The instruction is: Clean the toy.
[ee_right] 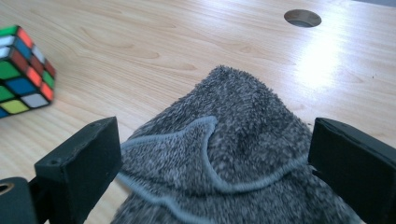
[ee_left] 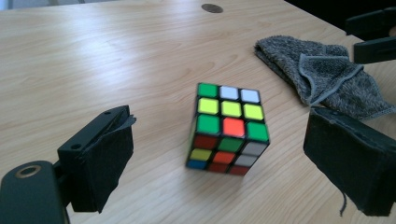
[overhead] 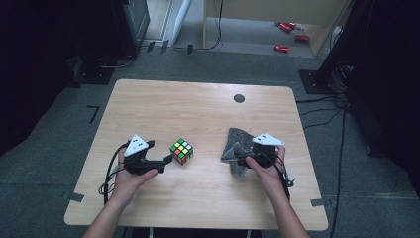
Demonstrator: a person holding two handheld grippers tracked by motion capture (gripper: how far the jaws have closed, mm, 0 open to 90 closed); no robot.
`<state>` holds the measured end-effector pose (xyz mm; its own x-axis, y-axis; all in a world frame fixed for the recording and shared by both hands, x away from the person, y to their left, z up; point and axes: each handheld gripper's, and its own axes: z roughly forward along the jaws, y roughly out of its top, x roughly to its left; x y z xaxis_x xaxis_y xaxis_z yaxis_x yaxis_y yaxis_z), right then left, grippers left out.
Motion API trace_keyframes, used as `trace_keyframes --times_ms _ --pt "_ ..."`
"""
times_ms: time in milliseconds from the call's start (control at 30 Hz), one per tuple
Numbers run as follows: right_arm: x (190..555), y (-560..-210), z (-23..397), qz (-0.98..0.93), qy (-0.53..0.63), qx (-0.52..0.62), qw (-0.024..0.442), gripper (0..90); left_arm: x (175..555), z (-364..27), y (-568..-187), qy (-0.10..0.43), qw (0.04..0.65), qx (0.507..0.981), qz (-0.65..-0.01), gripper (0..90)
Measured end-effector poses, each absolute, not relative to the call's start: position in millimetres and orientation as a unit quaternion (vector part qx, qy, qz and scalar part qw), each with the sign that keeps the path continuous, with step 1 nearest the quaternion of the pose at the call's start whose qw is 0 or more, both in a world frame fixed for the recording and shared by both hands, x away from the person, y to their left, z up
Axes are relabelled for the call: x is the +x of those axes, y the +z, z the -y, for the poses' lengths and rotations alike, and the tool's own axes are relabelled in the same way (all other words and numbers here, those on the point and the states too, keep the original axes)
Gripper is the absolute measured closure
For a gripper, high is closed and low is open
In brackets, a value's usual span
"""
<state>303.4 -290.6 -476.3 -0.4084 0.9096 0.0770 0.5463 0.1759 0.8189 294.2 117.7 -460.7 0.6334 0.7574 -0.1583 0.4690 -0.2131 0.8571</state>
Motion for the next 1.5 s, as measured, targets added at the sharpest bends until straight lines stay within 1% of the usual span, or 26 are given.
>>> trace_keyframes --times_ms 133,300,367,567,833,967,1167,1333,1367,1500 --pt "286.1 -468.8 300.9 -0.738 0.415 0.482 0.227 2.5 283.8 -139.0 -461.1 0.157 0.485 0.751 -0.419 9.3" --pt "268.2 -463.3 312.4 -0.739 0.414 0.476 0.236 2.5 273.0 -153.2 -463.7 0.175 0.482 0.746 -0.425 9.3" --pt "262.6 -461.8 317.7 -0.737 0.414 0.477 0.238 2.5 267.1 -164.7 -466.4 0.178 0.485 0.735 -0.439 9.3" --pt "242.8 -461.3 340.3 -0.730 0.412 0.488 0.243 2.4 253.2 -186.4 -472.1 0.197 0.474 0.732 -0.449 9.3" --pt "224.1 -474.1 372.7 -0.719 0.392 0.519 0.244 2.4 239.9 -215.5 -483.5 0.208 0.454 0.726 -0.472 9.3" --pt "215.3 -477.7 387.0 -0.712 0.386 0.532 0.246 2.4 233.4 -230.3 -493.3 0.213 0.435 0.733 -0.477 9.3" --pt "205.4 -488.1 403.6 -0.705 0.374 0.550 0.246 2.0 229.7 -246.8 -504.5 0.207 0.419 0.736 -0.489 9.3" --pt "201.3 -503.5 418.4 -0.705 0.339 0.568 0.255 2.0 230.7 -249.9 -512.2 0.206 0.384 0.752 -0.494 9.3" --pt "200.9 -506.4 421.7 -0.704 0.334 0.573 0.254 2.0 231.4 -250.4 -513.5 0.199 0.383 0.754 -0.495 9.3" --pt "200.3 -515.5 431.0 -0.699 0.325 0.589 0.243 2.0 233.4 -248.7 -514.9 0.205 0.366 0.761 -0.495 9.3"
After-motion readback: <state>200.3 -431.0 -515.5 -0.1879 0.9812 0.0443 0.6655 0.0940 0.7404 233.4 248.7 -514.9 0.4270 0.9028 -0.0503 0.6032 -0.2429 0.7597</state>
